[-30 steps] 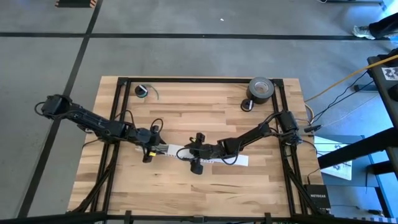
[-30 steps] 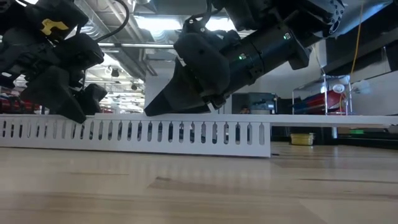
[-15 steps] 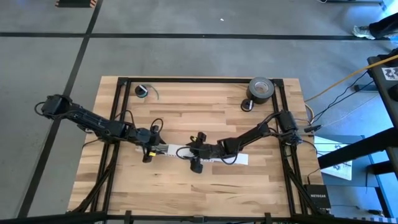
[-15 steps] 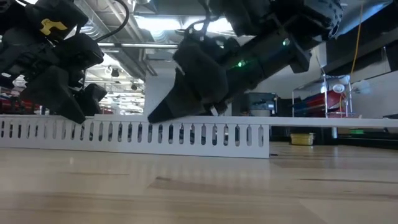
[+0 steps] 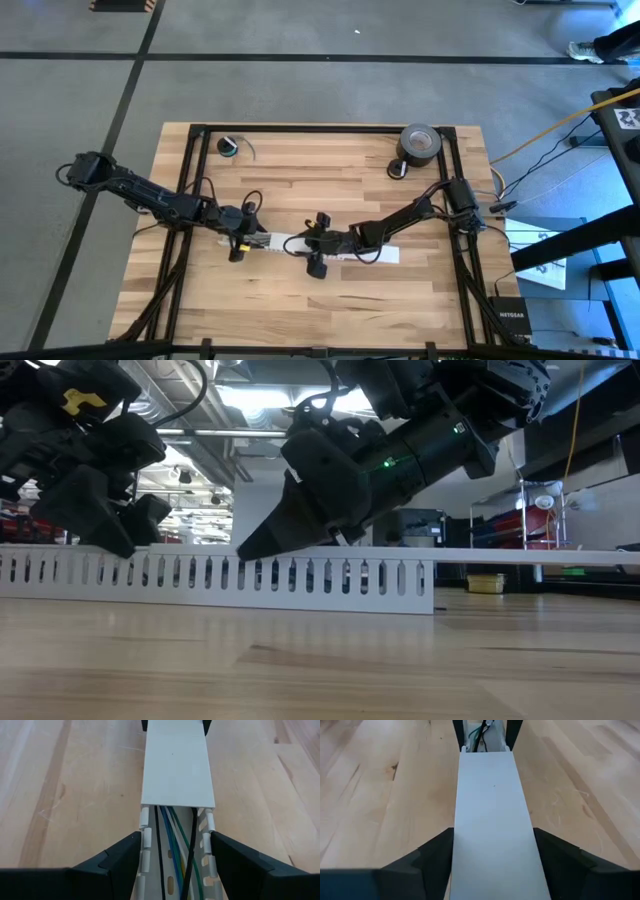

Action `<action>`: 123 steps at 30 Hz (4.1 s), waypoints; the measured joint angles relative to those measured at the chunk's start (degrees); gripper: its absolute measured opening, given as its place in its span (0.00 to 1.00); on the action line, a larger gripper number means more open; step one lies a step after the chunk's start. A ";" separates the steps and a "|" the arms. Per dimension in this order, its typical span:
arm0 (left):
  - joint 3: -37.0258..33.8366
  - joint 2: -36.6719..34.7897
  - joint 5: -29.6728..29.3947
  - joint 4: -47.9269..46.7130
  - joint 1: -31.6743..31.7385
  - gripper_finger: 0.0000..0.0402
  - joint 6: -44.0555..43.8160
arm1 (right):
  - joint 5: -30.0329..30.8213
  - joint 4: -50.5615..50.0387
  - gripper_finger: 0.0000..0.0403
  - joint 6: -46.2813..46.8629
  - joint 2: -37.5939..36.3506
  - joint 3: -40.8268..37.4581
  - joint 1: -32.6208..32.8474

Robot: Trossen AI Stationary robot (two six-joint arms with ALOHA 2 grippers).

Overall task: Ziptie cables
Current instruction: Close the white cable duct

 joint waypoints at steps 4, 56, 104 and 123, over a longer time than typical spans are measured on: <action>0.00 0.00 0.03 -0.02 0.00 0.55 0.02 | -0.52 0.17 0.52 -0.04 -0.07 0.00 0.02; 0.17 -7.06 2.69 -13.11 -0.44 0.55 -3.80 | -3.95 -8.31 0.52 0.17 5.01 10.97 -2.32; 1.53 -5.97 -2.98 -18.97 -6.40 0.70 -9.37 | -6.00 -7.56 0.52 -3.27 4.94 10.71 -2.32; 1.53 -5.97 -2.97 -16.48 -6.49 0.51 -8.52 | -7.40 -3.28 0.52 -2.55 8.10 13.63 -2.32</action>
